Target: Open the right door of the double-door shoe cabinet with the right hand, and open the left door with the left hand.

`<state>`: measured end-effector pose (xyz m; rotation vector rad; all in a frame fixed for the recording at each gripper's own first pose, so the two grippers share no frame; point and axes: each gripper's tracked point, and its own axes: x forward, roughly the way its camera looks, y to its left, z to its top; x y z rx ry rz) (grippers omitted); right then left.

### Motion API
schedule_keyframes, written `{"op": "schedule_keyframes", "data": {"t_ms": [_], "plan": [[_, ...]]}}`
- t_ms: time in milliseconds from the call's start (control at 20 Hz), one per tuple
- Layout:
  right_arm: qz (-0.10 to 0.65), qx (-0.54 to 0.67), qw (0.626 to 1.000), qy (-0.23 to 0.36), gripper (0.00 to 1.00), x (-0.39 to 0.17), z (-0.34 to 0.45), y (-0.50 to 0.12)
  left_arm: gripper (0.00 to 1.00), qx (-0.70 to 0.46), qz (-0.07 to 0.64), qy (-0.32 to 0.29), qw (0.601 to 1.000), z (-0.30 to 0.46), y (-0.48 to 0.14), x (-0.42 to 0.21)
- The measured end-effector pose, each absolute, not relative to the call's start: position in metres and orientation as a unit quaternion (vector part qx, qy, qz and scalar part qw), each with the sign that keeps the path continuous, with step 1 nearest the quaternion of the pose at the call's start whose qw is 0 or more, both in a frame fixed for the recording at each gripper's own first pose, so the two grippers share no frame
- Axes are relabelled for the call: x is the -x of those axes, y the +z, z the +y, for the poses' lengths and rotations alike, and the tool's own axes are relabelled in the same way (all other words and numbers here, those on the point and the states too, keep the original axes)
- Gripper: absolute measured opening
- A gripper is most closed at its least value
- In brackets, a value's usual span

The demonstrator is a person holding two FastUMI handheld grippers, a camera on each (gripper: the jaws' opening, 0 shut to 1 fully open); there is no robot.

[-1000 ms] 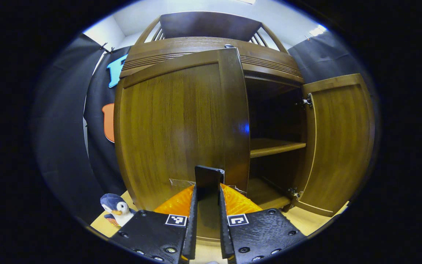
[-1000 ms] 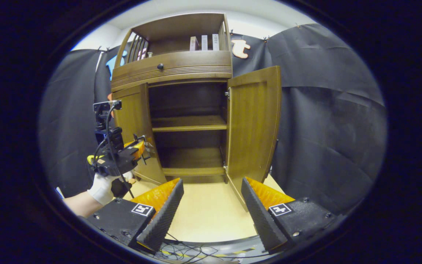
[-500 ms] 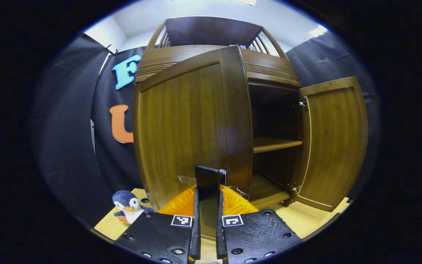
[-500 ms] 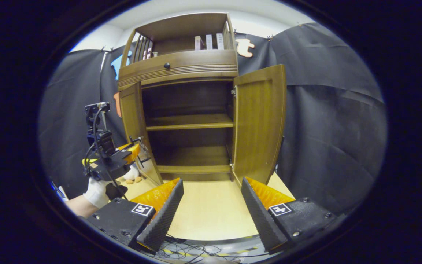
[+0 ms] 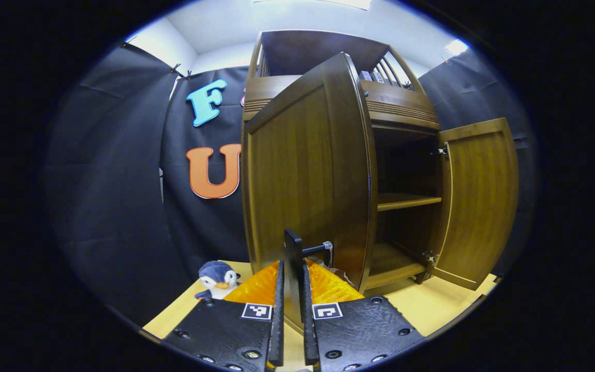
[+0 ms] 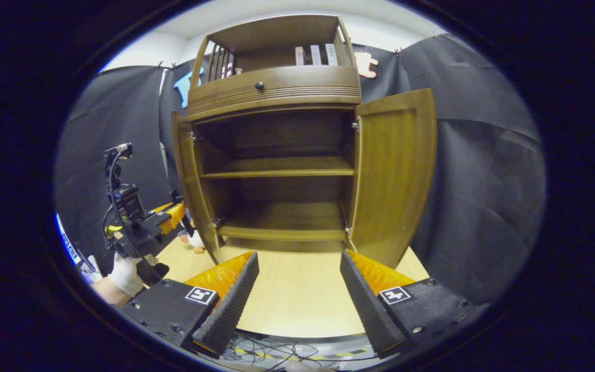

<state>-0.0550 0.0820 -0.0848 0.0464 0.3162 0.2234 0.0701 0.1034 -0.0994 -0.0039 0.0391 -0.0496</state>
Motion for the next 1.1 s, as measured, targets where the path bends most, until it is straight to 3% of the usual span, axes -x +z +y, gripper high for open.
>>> {"op": "schedule_keyframes", "data": {"t_ms": [150, 200, 250, 300, 350, 750, 1100], "plan": [[0.158, -0.020, 0.979, 0.126, 1.00, 0.057, 0.093, -0.085, 0.14, 0.001, 0.017, -0.002, 1.000, 0.126, -0.098, -0.063], [0.159, -0.017, 0.978, 0.131, 1.00, 0.057, 0.096, -0.086, 0.00, 0.004, 0.021, 0.009, 1.000, 0.139, -0.102, -0.060], [0.158, -0.016, 0.978, 0.134, 1.00, 0.058, 0.099, -0.086, 0.00, 0.014, 0.026, 0.014, 0.999, 0.148, -0.104, -0.059], [0.159, -0.015, 0.977, 0.139, 1.00, 0.059, 0.102, -0.086, 0.09, 0.028, 0.028, 0.016, 0.999, 0.154, -0.107, -0.058], [0.160, -0.014, 0.977, 0.144, 1.00, 0.060, 0.106, -0.087, 0.00, 0.028, 0.027, 0.015, 0.999, 0.160, -0.106, -0.058], [0.163, -0.012, 0.974, 0.158, 1.00, 0.066, 0.117, -0.088, 0.00, 0.018, 0.032, 0.012, 0.999, 0.209, -0.112, -0.053], [0.167, -0.017, 0.974, 0.155, 1.00, 0.069, 0.114, -0.095, 0.00, 0.020, 0.034, -0.034, 0.999, 0.232, -0.114, -0.058]]}}
